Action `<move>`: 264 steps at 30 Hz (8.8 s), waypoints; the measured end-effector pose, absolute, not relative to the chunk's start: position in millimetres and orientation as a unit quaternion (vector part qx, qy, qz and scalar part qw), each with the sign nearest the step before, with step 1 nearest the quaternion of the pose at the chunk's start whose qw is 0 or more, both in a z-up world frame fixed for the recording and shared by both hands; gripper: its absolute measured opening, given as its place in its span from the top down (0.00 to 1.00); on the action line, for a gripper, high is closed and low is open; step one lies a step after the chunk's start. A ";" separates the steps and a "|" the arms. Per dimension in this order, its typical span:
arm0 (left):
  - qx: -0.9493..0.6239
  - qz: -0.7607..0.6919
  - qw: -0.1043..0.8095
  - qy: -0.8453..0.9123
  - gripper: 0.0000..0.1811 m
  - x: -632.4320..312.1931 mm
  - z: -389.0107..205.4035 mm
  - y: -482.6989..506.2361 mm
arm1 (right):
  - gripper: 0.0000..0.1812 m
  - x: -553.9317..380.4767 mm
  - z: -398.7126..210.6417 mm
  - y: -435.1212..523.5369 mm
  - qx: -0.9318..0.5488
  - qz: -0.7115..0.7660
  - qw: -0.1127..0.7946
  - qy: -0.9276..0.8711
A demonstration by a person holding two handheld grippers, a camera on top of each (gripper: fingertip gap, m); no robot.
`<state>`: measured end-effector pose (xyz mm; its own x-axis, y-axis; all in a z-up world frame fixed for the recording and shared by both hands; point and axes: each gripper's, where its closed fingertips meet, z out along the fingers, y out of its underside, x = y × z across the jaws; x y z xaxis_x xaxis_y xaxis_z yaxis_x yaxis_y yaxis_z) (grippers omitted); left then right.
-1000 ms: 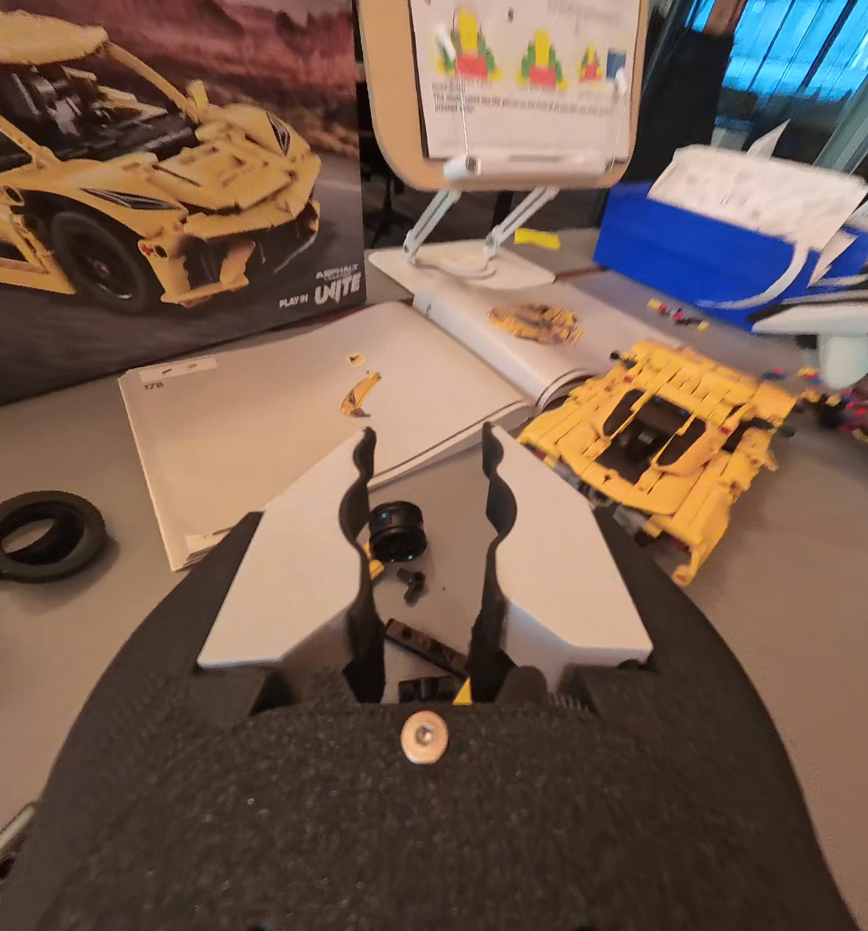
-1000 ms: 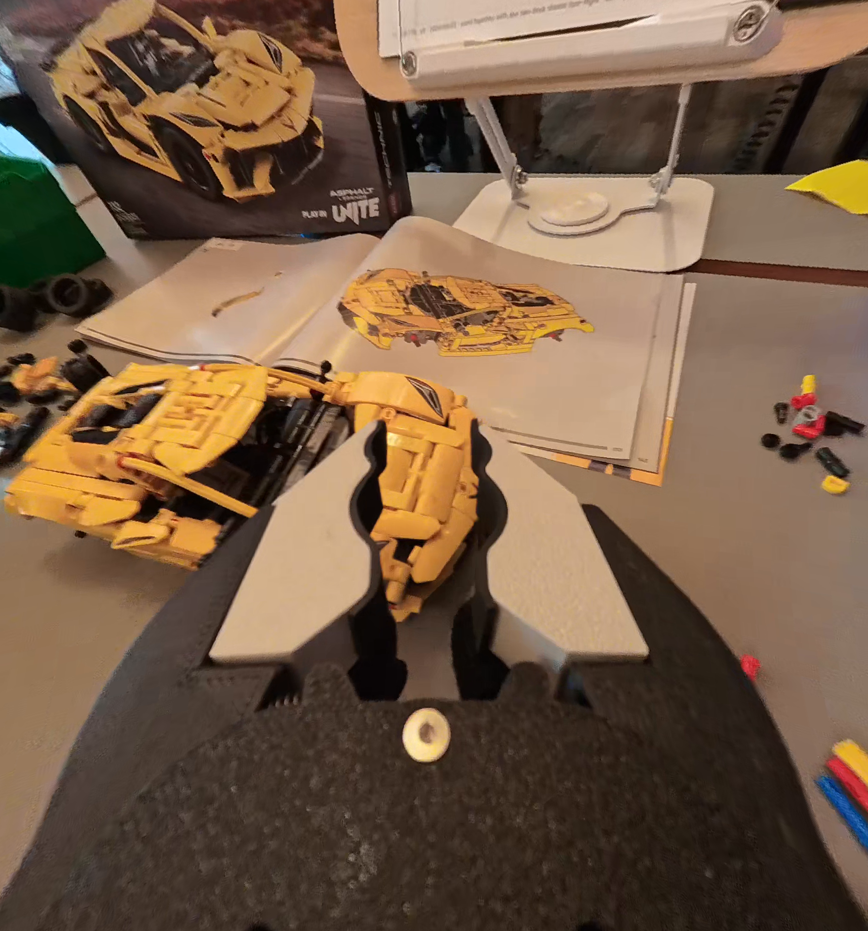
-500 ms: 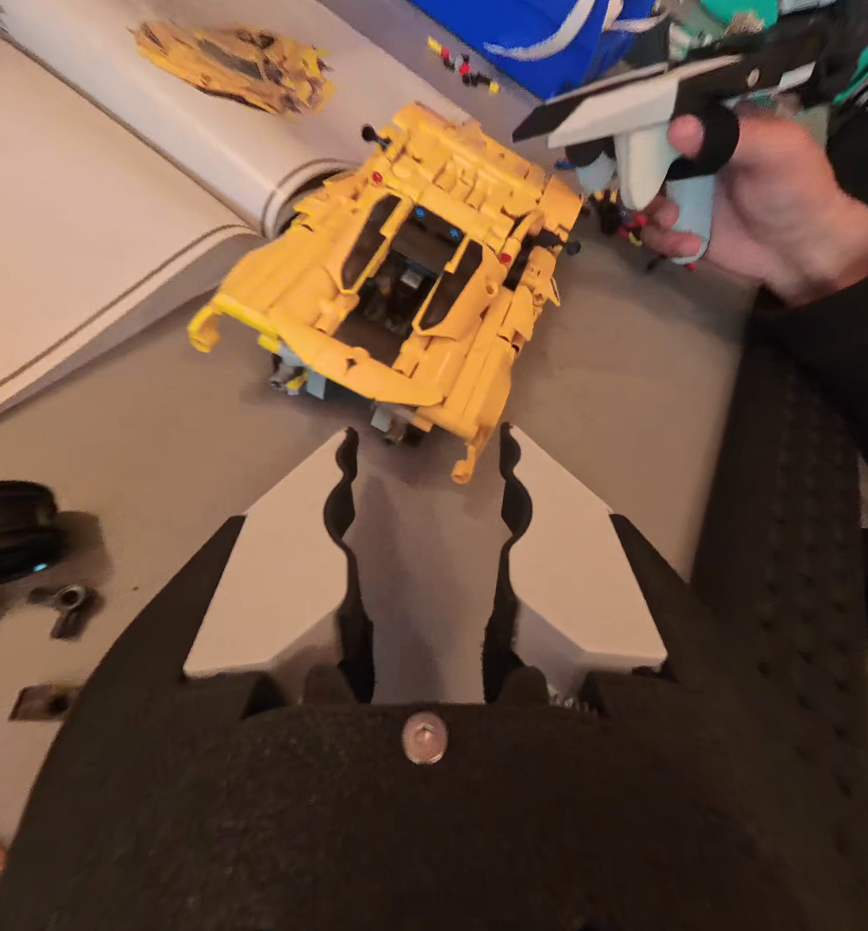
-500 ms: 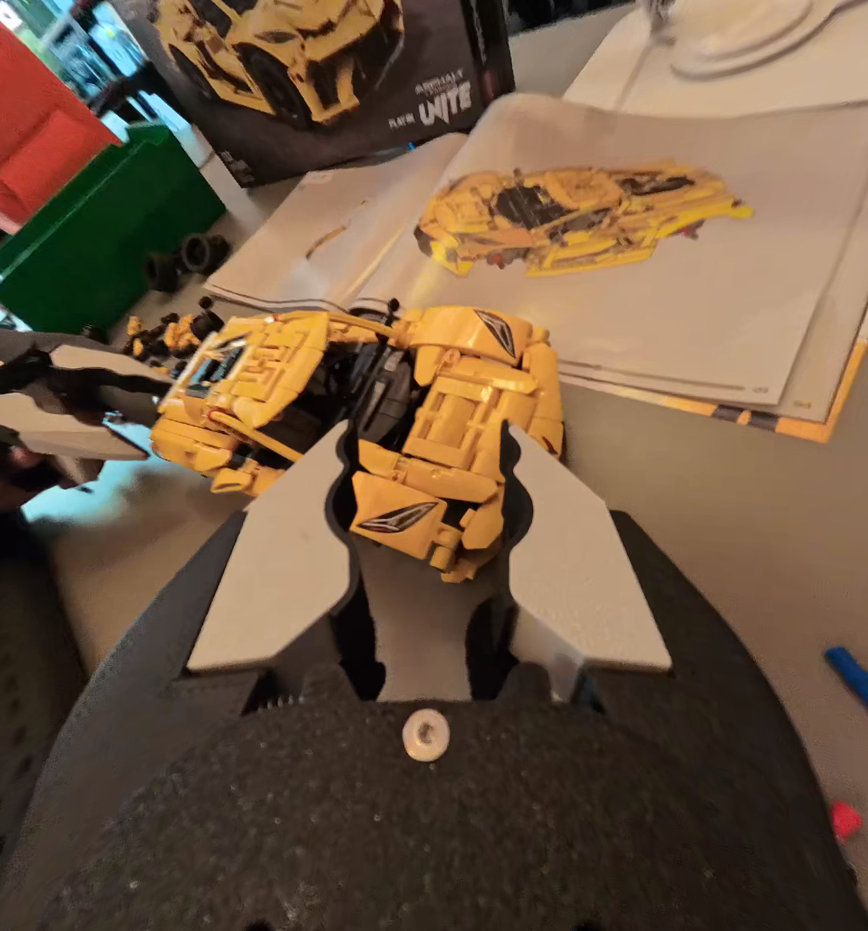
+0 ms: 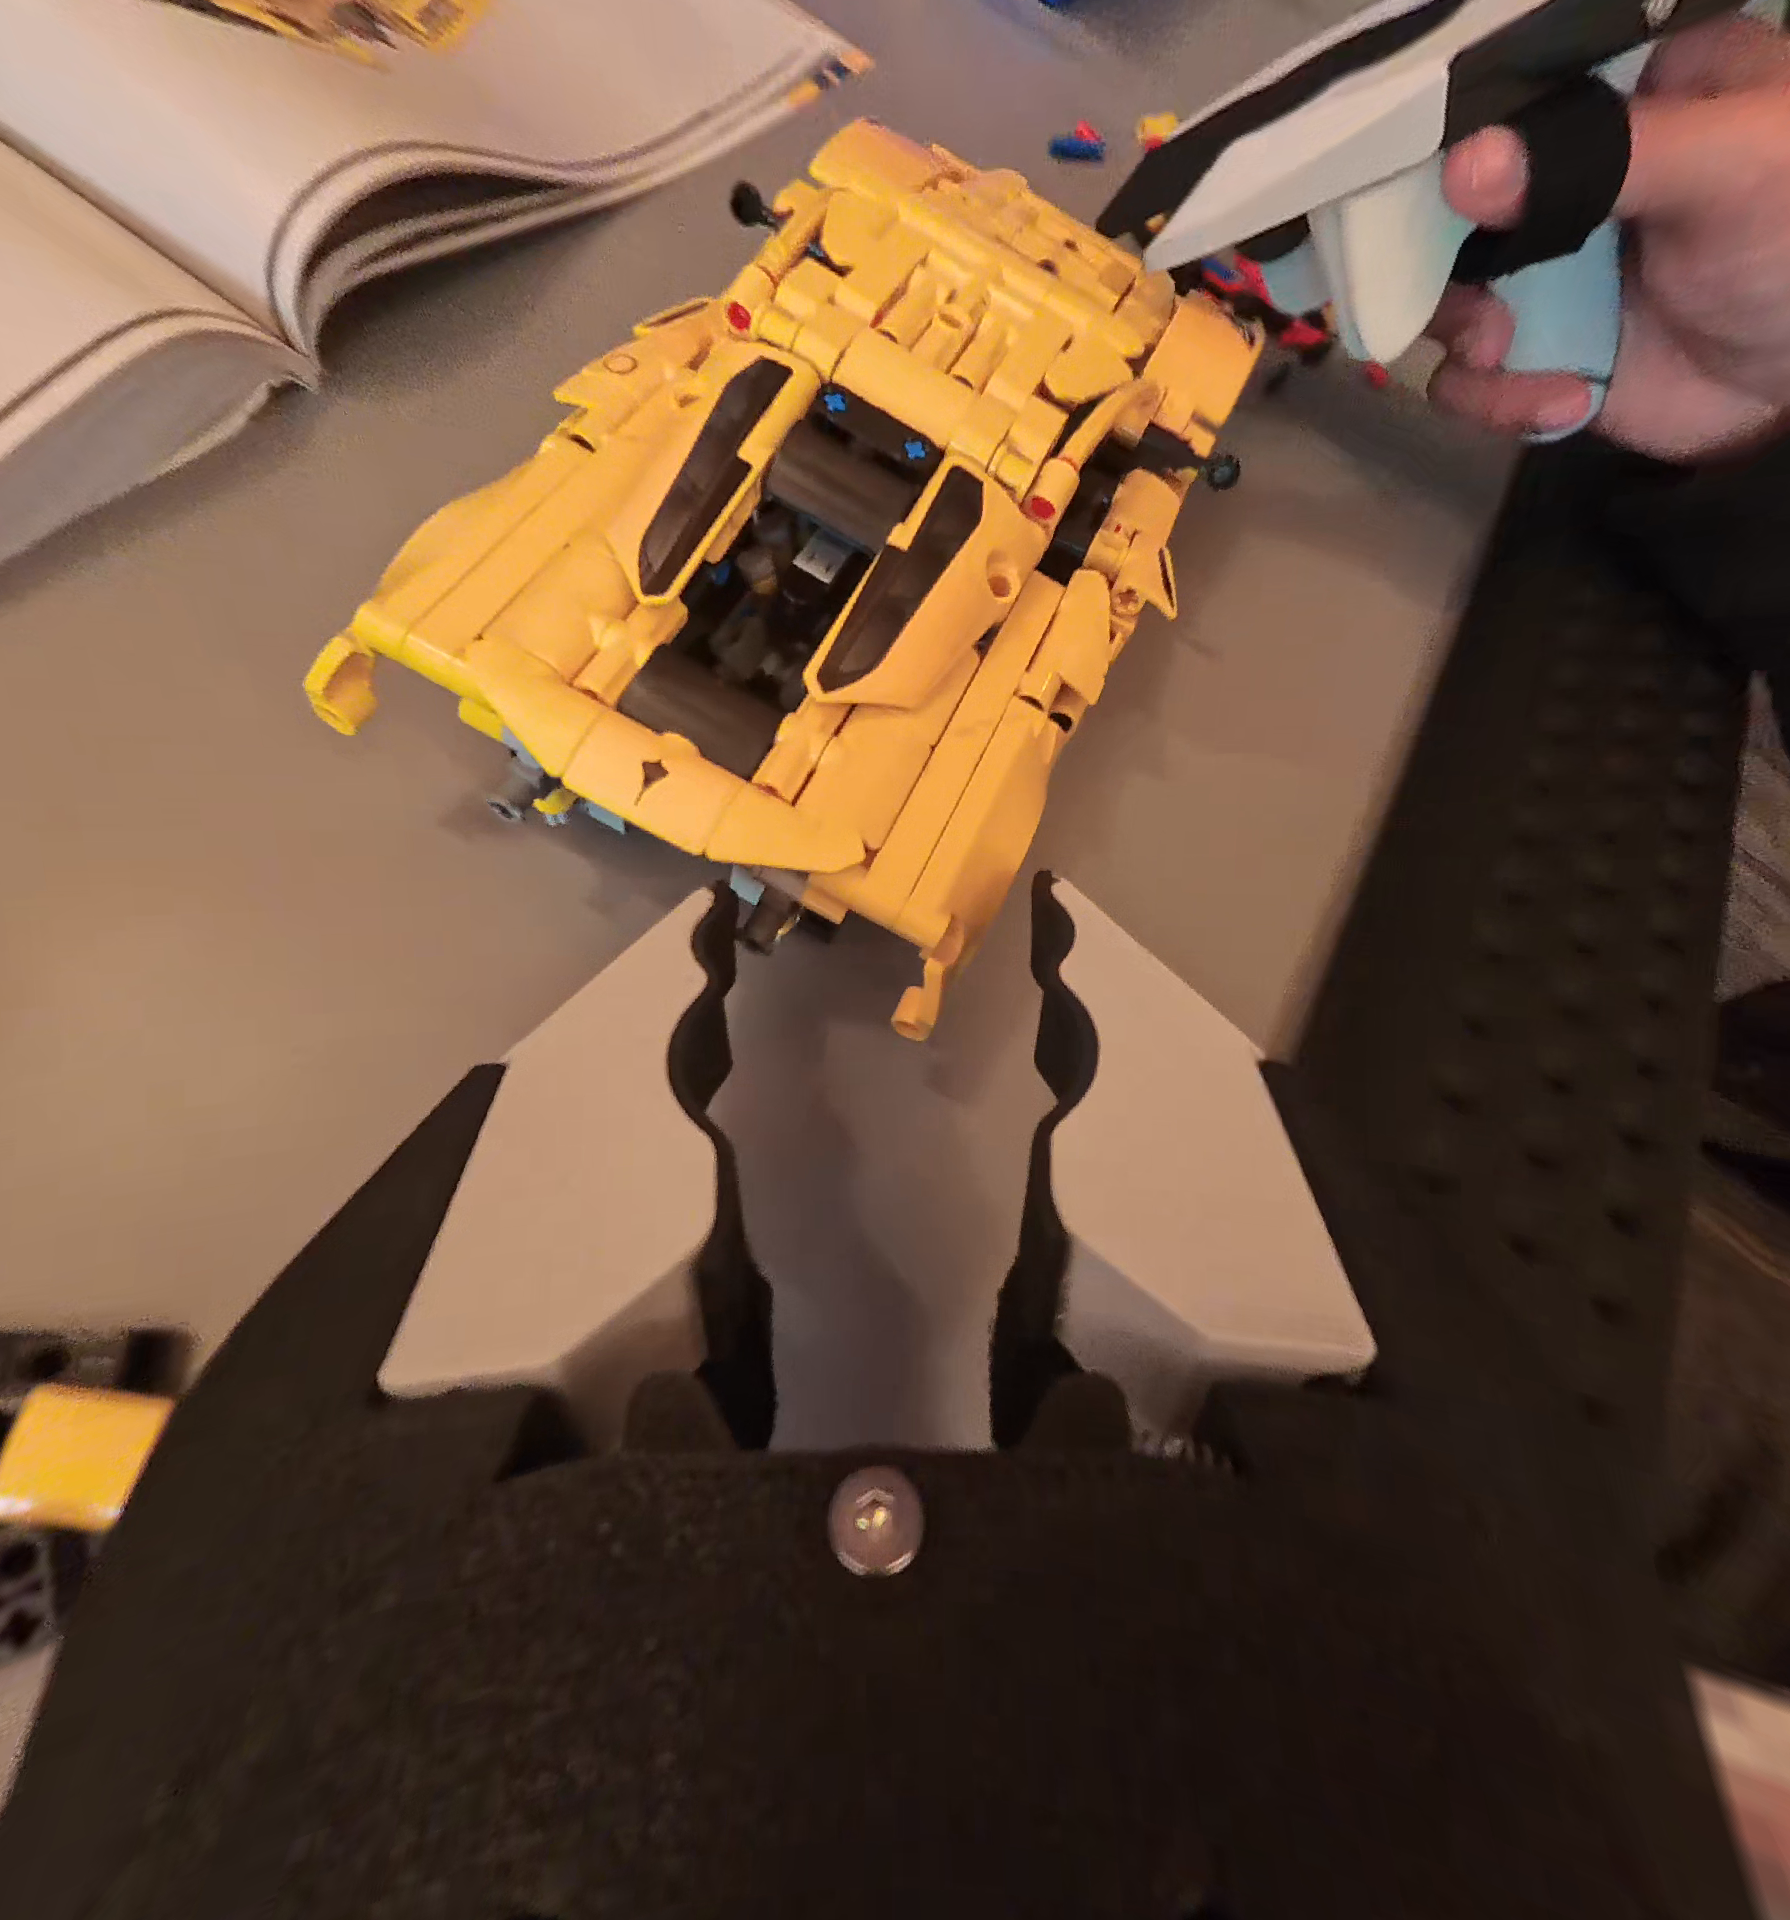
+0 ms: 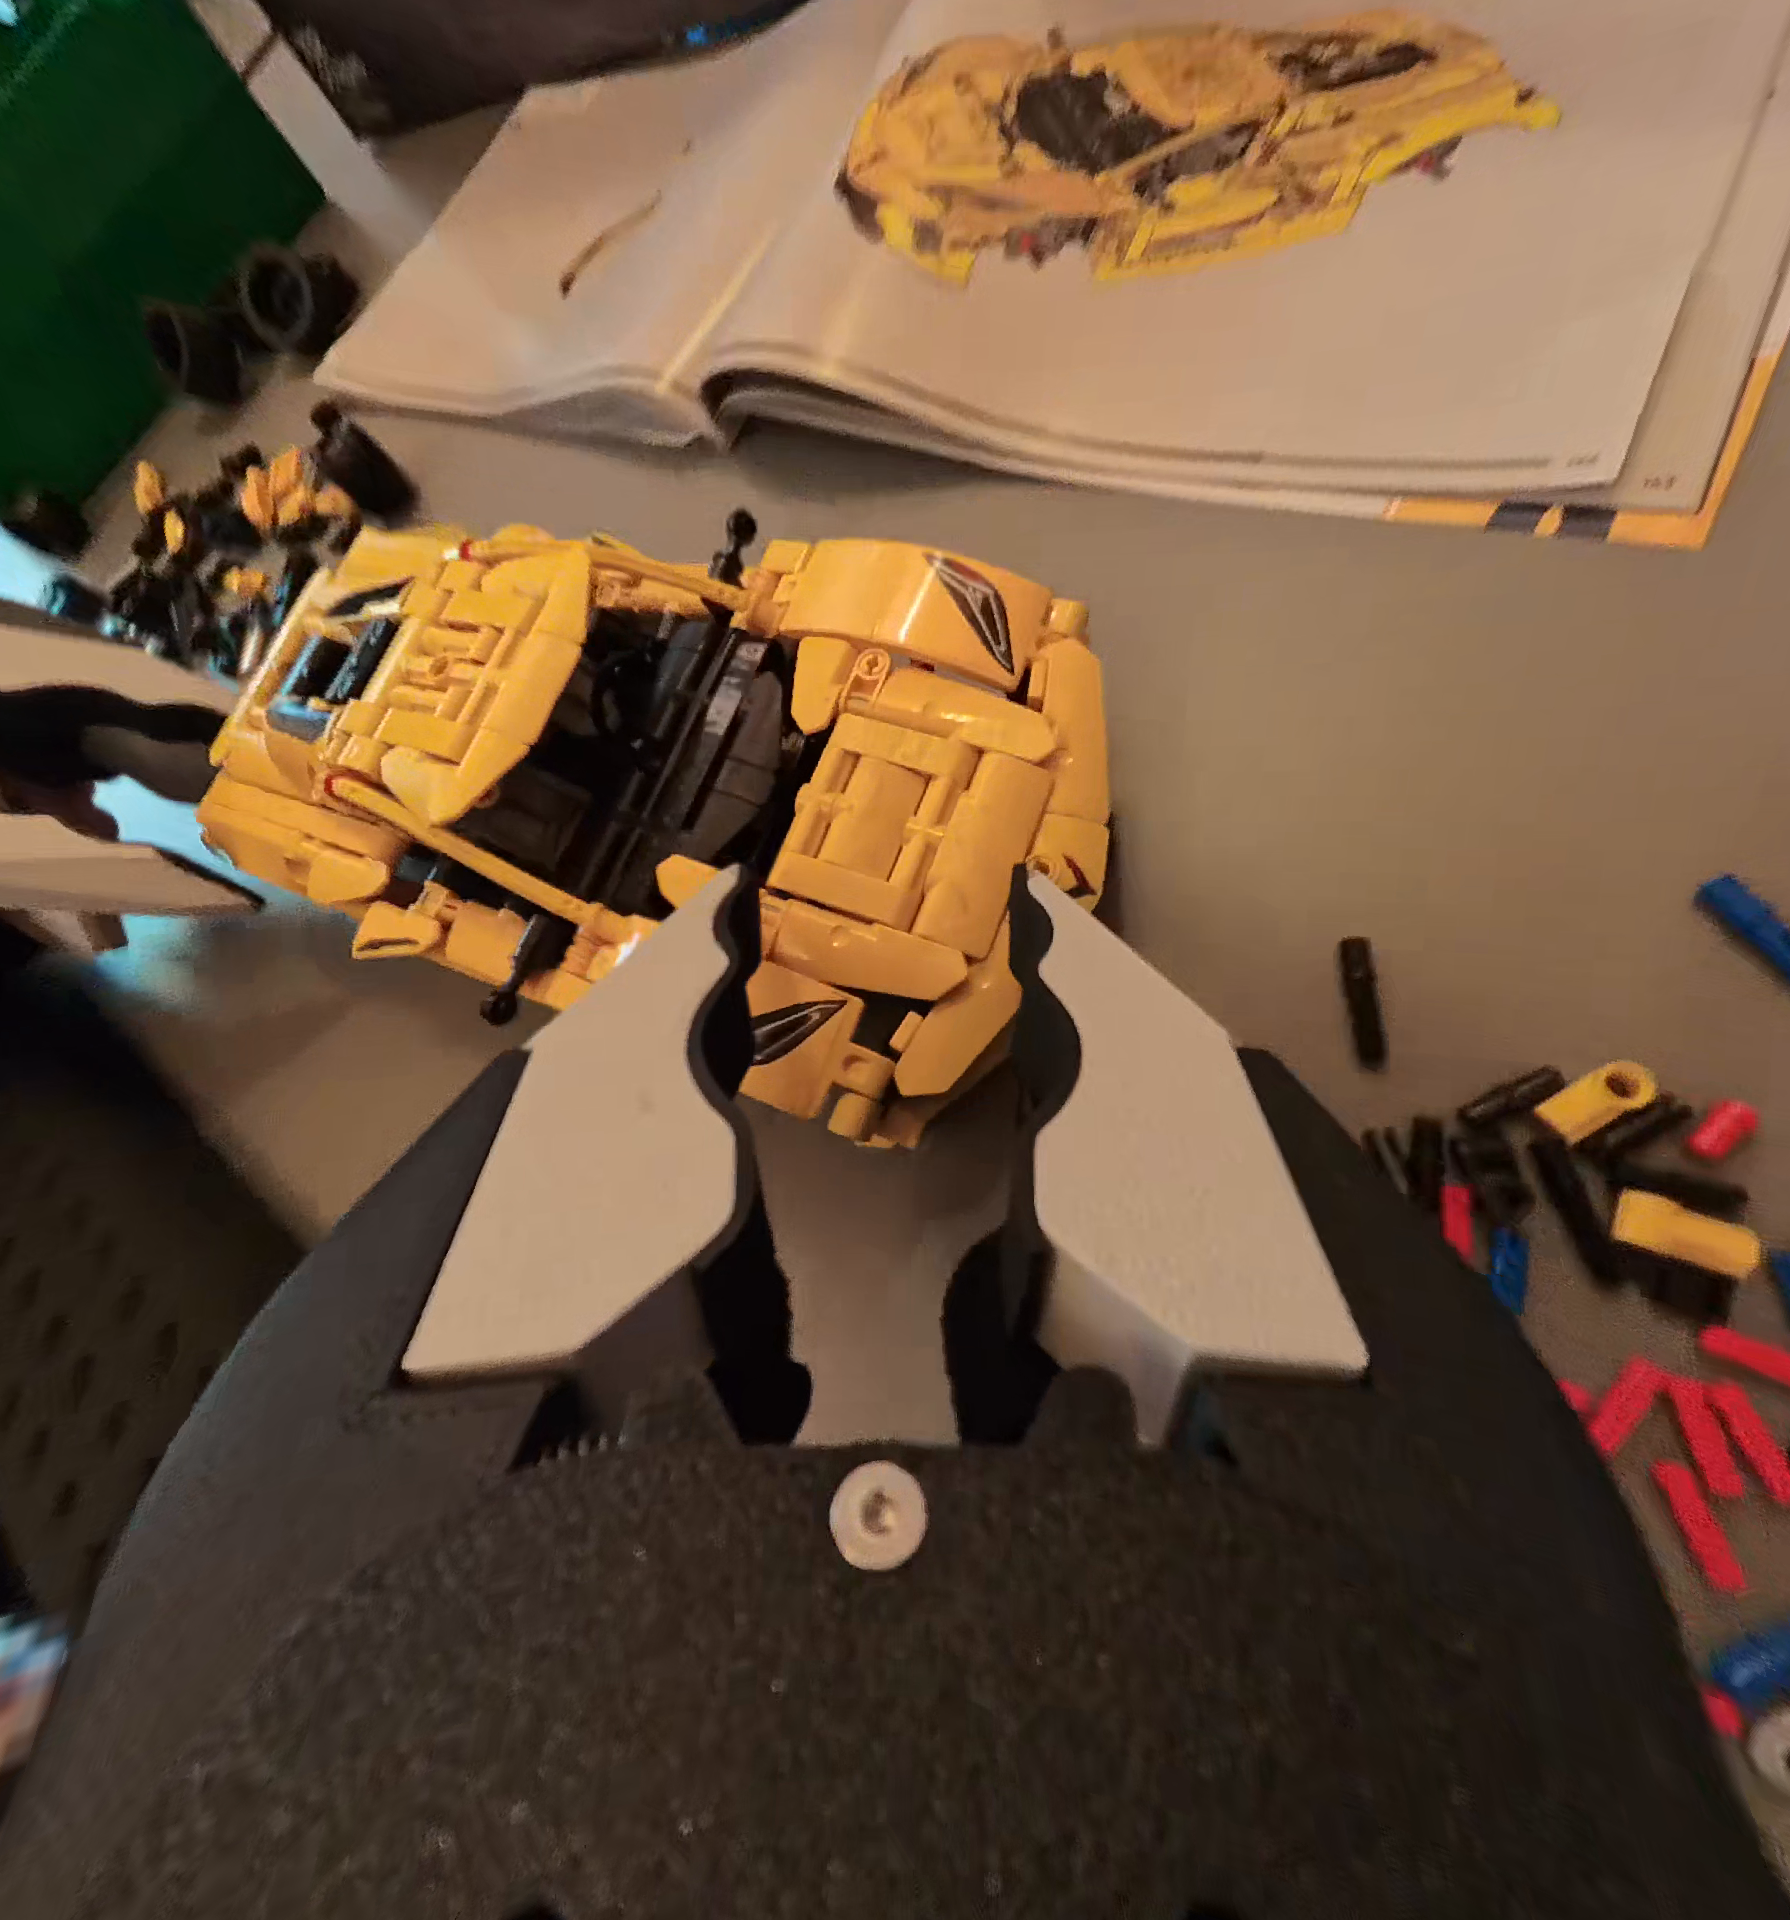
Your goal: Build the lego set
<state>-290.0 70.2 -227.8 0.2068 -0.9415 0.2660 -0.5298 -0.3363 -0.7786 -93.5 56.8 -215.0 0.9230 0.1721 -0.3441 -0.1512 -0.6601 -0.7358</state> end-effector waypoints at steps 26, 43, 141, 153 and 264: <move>-0.675 -0.402 0.467 0.406 0.72 -213.0 -146.7 250.2 | 0.87 30.9 -246.4 163.7 -0.956 0.165 0.207 0.126; -0.691 -0.414 0.447 0.390 0.72 -214.2 -156.8 254.5 | 1.00 29.9 -251.8 167.3 -0.960 0.155 0.205 0.112; -0.713 -0.588 0.382 0.028 0.97 -417.2 -142.0 374.9 | 0.56 -207.6 -248.6 323.2 -0.821 -0.010 -0.011 -0.571; -0.801 -0.411 0.313 0.302 0.94 -312.0 -193.1 326.1 | 0.56 -208.7 -259.5 315.5 -0.820 -0.005 -0.005 -0.572; -0.836 -0.186 0.439 0.271 0.84 -382.0 -196.9 349.4 | 0.82 35.3 -204.7 -20.5 -0.851 -0.031 0.514 0.104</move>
<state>-382.0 349.4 -196.9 0.7843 -0.6162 0.0722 -0.2900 -0.4670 -0.8353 35.3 -20.5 -204.7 0.9765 -0.2086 -0.0538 -0.1447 -0.4501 -0.8812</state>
